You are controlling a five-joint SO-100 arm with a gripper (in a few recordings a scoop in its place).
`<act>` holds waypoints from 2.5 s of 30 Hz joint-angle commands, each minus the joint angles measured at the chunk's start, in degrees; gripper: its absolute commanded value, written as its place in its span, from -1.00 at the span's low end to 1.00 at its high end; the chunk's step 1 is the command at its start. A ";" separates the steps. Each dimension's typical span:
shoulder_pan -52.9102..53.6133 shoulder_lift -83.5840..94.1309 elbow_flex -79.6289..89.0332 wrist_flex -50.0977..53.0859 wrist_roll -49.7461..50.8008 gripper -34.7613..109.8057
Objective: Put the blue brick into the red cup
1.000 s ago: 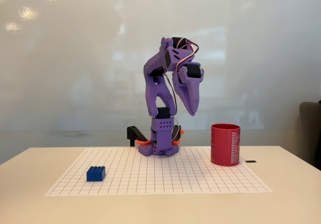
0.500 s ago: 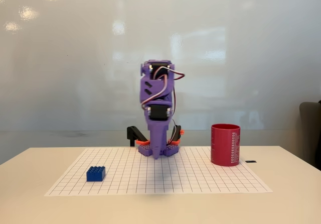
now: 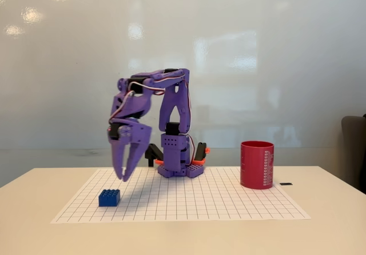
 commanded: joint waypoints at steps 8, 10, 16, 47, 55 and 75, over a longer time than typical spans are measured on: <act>6.86 6.59 -2.29 1.93 22.68 -0.53; 6.86 6.59 -0.09 0.44 22.85 -0.53; 6.50 6.68 11.16 -7.21 21.45 -0.53; 6.06 1.23 -8.17 24.08 5.89 -0.53; 1.85 -3.87 -2.37 14.77 10.63 -0.53; 3.52 -1.58 -1.93 9.40 11.34 0.53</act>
